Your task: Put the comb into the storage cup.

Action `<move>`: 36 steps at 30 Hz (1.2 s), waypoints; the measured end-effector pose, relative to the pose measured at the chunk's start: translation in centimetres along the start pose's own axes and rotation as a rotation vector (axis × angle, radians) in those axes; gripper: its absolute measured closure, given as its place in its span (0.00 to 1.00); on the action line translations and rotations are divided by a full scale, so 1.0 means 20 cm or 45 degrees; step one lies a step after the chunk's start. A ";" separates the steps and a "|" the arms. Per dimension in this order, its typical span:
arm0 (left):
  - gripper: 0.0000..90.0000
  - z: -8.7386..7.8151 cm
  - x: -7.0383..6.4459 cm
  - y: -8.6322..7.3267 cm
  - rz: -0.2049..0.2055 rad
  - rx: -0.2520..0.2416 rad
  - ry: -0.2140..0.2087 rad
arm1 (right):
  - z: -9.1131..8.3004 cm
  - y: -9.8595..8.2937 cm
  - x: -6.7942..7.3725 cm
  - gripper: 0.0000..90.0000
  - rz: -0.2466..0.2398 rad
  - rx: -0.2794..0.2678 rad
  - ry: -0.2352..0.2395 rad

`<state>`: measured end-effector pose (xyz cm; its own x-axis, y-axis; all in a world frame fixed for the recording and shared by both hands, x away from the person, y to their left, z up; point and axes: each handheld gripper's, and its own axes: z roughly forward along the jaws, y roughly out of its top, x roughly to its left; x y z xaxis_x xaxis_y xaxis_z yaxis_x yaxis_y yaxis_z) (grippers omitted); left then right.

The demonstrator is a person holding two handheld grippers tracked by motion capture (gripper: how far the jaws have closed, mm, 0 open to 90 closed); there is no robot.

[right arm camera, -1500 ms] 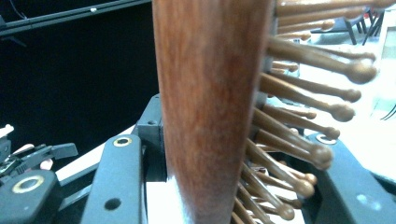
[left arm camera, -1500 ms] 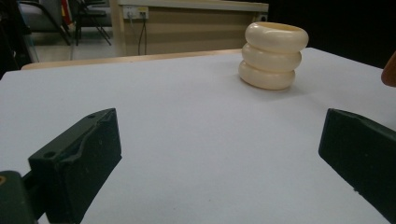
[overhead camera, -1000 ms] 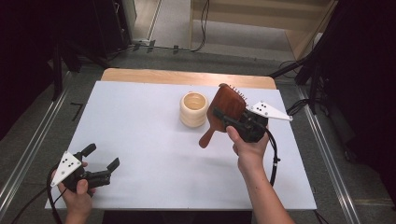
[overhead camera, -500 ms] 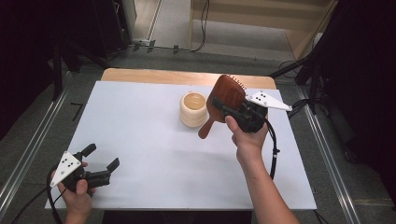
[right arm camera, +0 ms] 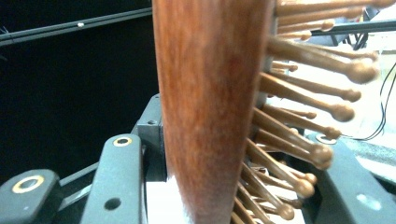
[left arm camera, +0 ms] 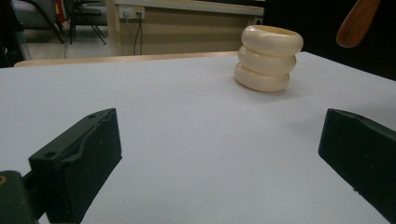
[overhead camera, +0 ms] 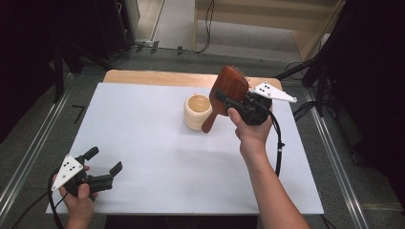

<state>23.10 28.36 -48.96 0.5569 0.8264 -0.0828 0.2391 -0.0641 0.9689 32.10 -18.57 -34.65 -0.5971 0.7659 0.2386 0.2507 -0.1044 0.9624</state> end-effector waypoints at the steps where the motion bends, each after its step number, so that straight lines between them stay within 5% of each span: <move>1: 0.00 0.00 0.00 0.00 -0.001 0.000 -0.001 | 0.00 0.00 0.00 0.56 0.001 -0.003 0.001; 25: 0.00 0.00 0.00 0.00 0.000 -0.001 -0.019 | 0.08 0.12 0.00 0.56 -0.035 -0.018 -0.003; 36: 0.00 0.00 0.00 0.00 -0.003 -0.005 -0.030 | 0.14 0.15 -0.04 0.56 -0.004 -0.034 -0.016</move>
<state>23.13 28.41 -48.96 0.5751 0.8131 -0.0904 0.2371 -0.0600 0.9696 35.45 -17.81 -32.23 -0.5884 0.7739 0.2342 0.2285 -0.1187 0.9663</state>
